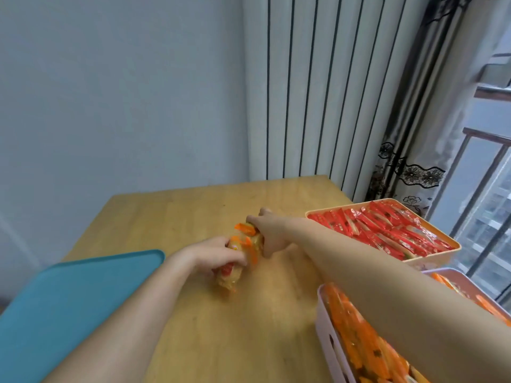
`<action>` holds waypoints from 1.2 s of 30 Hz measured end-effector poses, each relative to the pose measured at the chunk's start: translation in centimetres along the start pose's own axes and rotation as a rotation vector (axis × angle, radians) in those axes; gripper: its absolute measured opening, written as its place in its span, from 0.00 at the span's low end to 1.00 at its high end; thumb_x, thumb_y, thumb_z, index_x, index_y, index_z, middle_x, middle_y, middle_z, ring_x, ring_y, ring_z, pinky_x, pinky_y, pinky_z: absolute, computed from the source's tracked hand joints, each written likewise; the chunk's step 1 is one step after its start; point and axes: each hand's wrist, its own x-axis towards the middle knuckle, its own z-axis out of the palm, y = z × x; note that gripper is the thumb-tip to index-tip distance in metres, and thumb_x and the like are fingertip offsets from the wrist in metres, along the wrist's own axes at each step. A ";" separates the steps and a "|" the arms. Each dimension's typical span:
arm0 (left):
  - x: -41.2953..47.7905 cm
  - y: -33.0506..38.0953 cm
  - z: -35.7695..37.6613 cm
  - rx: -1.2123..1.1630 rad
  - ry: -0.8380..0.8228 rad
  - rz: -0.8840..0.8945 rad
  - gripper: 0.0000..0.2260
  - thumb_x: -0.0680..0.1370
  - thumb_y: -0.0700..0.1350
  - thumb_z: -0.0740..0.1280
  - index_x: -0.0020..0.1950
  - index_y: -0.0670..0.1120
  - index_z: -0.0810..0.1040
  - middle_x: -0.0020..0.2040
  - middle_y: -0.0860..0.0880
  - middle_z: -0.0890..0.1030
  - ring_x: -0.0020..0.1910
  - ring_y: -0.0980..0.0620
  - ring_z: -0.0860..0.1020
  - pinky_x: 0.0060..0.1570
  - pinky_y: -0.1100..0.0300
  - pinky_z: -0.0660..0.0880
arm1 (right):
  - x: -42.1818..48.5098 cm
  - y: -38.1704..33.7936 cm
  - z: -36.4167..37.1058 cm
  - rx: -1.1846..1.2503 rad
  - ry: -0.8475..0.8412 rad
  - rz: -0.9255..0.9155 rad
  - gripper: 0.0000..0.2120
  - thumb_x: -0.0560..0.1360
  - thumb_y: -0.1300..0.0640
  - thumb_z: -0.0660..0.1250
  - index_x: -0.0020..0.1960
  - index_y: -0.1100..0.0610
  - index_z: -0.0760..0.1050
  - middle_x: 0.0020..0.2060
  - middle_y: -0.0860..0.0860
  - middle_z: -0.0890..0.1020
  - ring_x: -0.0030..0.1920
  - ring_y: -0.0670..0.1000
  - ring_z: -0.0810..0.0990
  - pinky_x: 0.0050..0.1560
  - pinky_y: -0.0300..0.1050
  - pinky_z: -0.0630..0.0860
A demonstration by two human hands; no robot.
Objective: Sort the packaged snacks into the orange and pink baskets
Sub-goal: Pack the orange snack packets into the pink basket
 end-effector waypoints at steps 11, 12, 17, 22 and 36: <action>-10.0 11.5 6.5 -0.324 0.246 0.515 0.13 0.72 0.55 0.76 0.45 0.48 0.79 0.33 0.57 0.81 0.31 0.59 0.77 0.30 0.63 0.73 | -22.1 5.7 -4.7 0.288 0.483 0.151 0.24 0.62 0.50 0.80 0.53 0.47 0.71 0.47 0.45 0.78 0.46 0.49 0.79 0.49 0.54 0.81; -10.6 12.6 7.9 -0.287 0.244 0.527 0.19 0.68 0.61 0.76 0.47 0.48 0.81 0.37 0.57 0.83 0.35 0.58 0.80 0.35 0.61 0.77 | -24.3 6.6 -4.1 0.281 0.454 0.180 0.26 0.63 0.50 0.81 0.54 0.45 0.69 0.49 0.46 0.77 0.49 0.50 0.78 0.51 0.52 0.80; -11.8 13.6 12.6 0.214 0.258 0.397 0.34 0.59 0.78 0.65 0.52 0.55 0.79 0.48 0.56 0.84 0.47 0.52 0.83 0.52 0.50 0.81 | -28.0 7.9 0.3 0.099 0.108 0.255 0.52 0.64 0.50 0.83 0.80 0.47 0.57 0.75 0.52 0.69 0.72 0.56 0.70 0.69 0.52 0.71; -13.5 12.6 13.8 0.308 0.351 0.369 0.33 0.65 0.74 0.66 0.64 0.57 0.76 0.57 0.56 0.81 0.55 0.52 0.80 0.56 0.50 0.79 | -29.4 7.9 0.9 0.076 0.055 0.258 0.65 0.60 0.47 0.85 0.83 0.42 0.44 0.81 0.49 0.56 0.77 0.60 0.64 0.70 0.62 0.73; -17.5 14.1 16.0 -0.034 0.617 0.673 0.19 0.73 0.53 0.76 0.61 0.57 0.75 0.56 0.57 0.79 0.54 0.56 0.78 0.50 0.57 0.80 | -33.8 7.4 2.2 0.962 0.588 0.270 0.16 0.81 0.42 0.64 0.61 0.51 0.78 0.50 0.51 0.84 0.43 0.51 0.86 0.42 0.50 0.84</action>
